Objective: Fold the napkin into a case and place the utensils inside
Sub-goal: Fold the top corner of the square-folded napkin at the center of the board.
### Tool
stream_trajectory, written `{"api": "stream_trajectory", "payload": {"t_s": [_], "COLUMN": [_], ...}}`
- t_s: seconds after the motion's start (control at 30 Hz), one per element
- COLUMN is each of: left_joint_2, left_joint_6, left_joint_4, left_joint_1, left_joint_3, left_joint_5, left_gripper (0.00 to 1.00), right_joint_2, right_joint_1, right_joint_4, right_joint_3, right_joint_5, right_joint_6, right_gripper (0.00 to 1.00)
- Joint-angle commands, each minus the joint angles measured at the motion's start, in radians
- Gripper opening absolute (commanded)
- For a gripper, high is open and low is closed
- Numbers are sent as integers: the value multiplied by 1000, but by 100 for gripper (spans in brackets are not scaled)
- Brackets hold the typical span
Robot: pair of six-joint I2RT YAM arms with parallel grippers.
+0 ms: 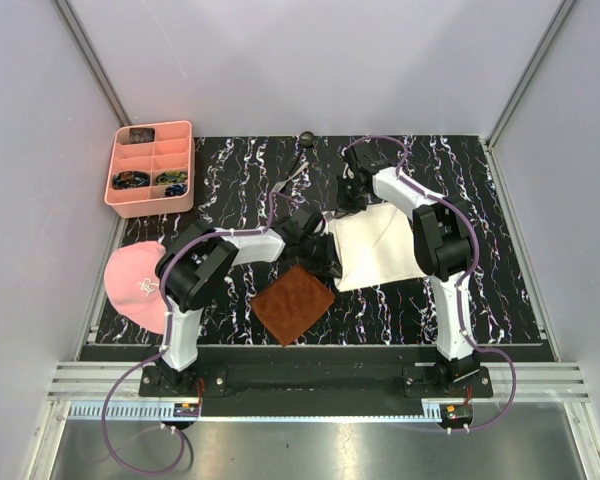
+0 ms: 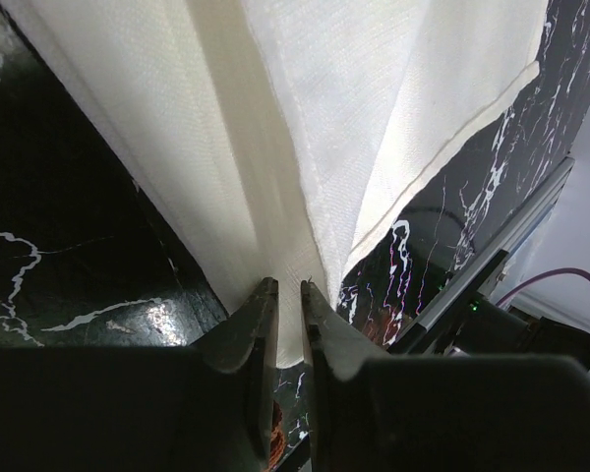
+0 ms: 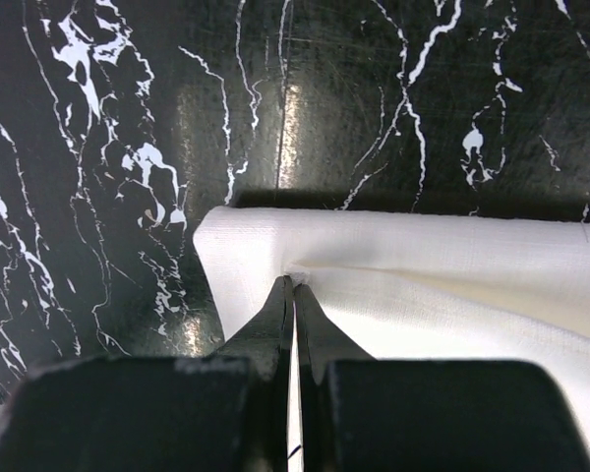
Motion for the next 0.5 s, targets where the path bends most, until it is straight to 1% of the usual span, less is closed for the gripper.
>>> {"api": "stream_trajectory", "payload": {"t_s": [0.0, 0.47], "left_joint_2": [-32, -32], "left_joint_6": [-4, -5], "left_joint_4": [41, 47], "left_joint_1": [-6, -14], "left_joint_3": [-4, -13], "left_joint_5": [5, 4], "left_gripper": [17, 17], "right_joint_2": [14, 32], "right_joint_1": [8, 10], "right_joint_4": [34, 43], "right_joint_3": [58, 49], "right_joint_5": [-44, -66], "right_joint_6": [-12, -12], "right_gripper": [0, 0]}}
